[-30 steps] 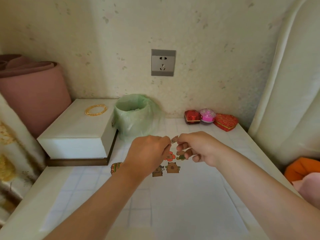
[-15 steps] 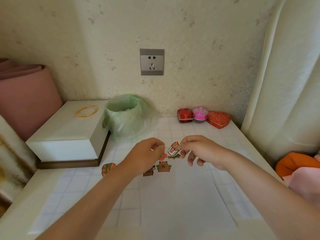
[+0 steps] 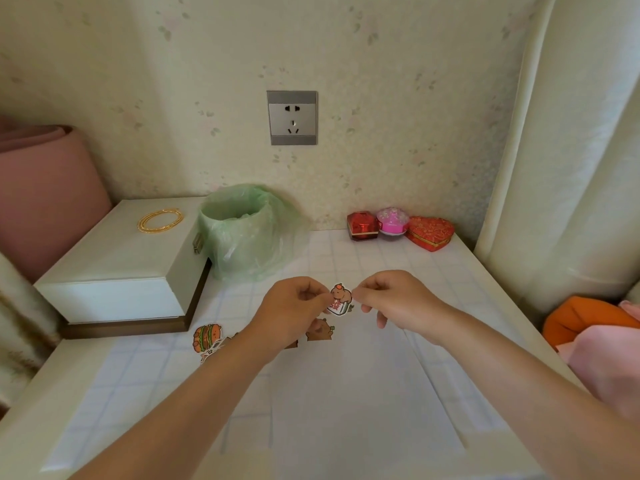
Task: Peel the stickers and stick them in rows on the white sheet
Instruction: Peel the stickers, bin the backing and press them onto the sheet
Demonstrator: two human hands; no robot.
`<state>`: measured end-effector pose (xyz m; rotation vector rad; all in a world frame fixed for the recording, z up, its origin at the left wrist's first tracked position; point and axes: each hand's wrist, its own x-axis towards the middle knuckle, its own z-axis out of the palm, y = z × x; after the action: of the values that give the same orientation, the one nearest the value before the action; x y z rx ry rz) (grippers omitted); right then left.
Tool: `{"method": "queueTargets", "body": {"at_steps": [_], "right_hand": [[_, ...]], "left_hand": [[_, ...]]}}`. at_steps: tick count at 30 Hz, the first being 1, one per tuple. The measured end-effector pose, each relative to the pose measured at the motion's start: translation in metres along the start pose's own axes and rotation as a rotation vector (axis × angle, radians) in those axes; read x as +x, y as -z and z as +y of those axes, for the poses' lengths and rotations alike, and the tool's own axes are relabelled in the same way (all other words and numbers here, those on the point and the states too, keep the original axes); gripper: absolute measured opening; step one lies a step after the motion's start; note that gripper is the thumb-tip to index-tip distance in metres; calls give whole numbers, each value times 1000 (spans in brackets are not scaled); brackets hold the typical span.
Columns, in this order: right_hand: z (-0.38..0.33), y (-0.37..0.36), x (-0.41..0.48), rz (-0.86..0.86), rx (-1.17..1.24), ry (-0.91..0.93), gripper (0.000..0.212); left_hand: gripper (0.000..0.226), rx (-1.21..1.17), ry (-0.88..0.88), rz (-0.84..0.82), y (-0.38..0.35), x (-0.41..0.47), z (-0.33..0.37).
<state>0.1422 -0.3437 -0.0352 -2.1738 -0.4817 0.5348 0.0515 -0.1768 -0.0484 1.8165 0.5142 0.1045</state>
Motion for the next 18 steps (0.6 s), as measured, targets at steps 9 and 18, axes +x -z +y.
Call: {"method": "queueTargets", "body": {"at_steps": [9,18], "right_hand": [[-1,-4,4,28,248,-92,12],[14,7,10,17,151,-185,10]], "left_hand": [[10,-79,-2,-47,-3,-4,1],[19,528,-155,-39,7,6,-22]]}}
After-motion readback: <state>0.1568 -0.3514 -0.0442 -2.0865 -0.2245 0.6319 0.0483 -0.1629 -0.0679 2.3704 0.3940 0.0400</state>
